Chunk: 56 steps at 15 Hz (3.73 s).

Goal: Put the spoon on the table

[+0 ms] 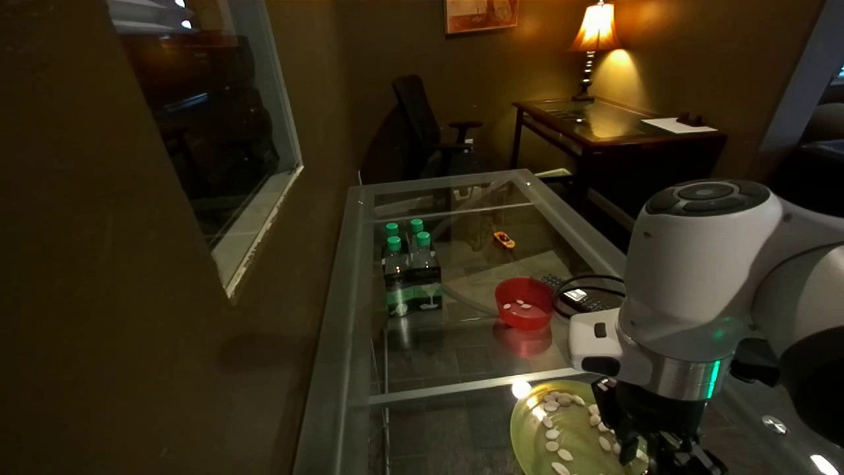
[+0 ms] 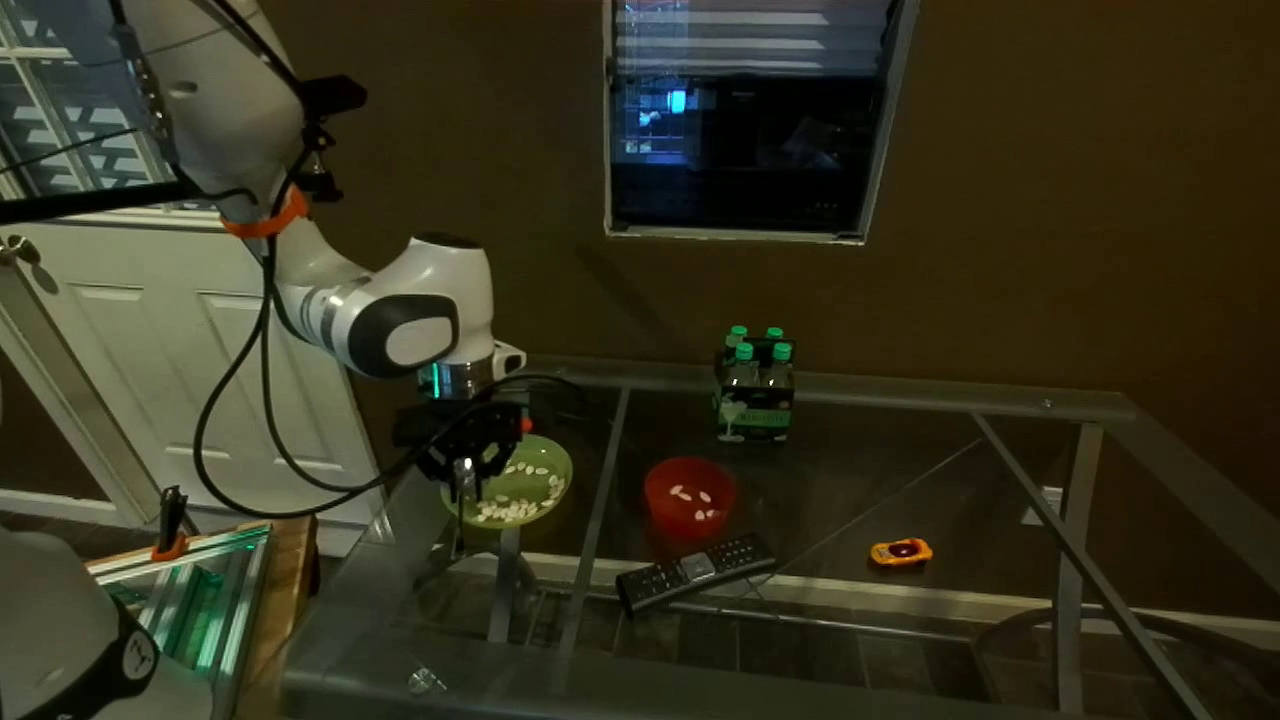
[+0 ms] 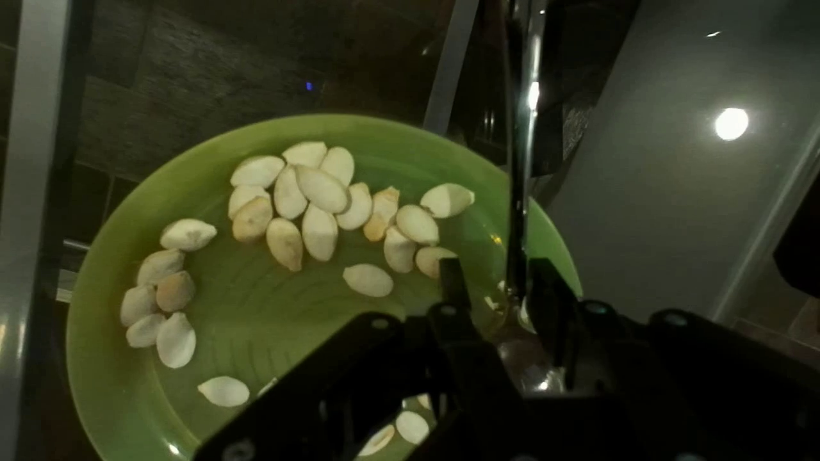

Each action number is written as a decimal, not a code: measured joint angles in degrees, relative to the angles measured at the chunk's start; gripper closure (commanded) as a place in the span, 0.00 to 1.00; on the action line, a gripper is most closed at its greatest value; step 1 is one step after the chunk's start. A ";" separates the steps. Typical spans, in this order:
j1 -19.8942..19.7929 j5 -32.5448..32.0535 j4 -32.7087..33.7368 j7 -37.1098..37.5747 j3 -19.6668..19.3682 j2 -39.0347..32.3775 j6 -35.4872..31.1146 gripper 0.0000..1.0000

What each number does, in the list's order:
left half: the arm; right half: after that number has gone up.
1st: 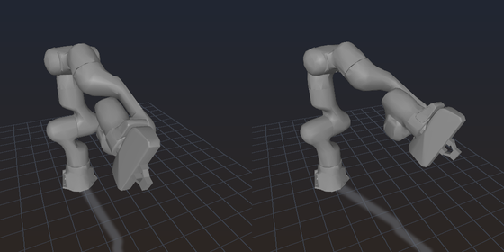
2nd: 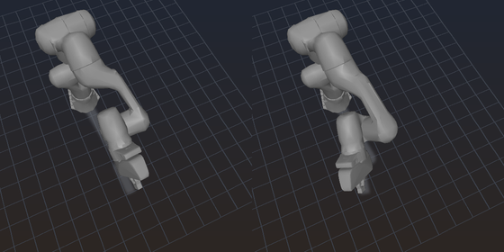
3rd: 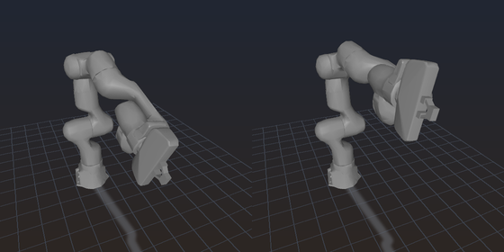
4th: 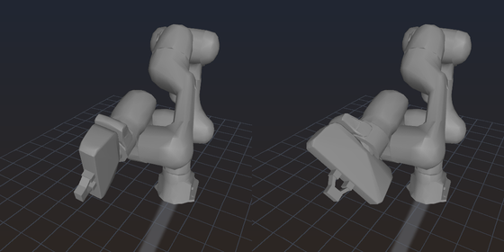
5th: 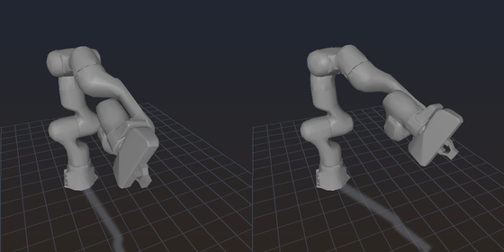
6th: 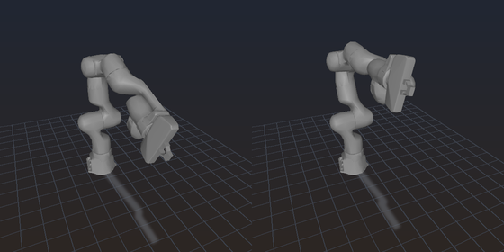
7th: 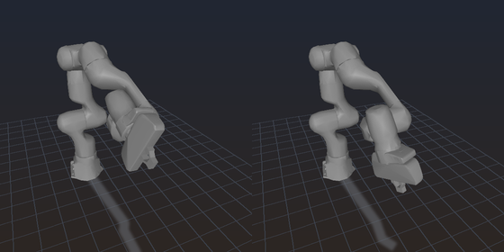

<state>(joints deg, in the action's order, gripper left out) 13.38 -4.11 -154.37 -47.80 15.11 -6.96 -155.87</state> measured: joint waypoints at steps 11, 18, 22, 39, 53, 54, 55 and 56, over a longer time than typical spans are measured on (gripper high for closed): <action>-1.07 7.17 0.71 0.73 3.22 0.15 0.33 0.98; -1.20 13.19 0.72 2.61 1.69 9.61 5.64 0.98; -1.04 13.59 1.45 -0.45 -2.99 15.37 10.80 0.91; -0.36 14.54 1.62 -2.51 -4.61 16.77 12.10 0.91; -0.29 8.03 -1.97 3.76 -4.40 16.68 11.69 0.38; -0.29 5.68 -2.57 6.07 -4.15 16.75 10.98 0.31; -0.32 2.95 -3.12 8.73 -3.77 16.85 10.12 0.24; -0.37 -0.22 -3.22 11.90 -3.30 16.87 9.47 0.18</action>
<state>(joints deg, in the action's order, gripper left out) 13.01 -4.33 -157.59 -35.90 11.82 9.91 -146.41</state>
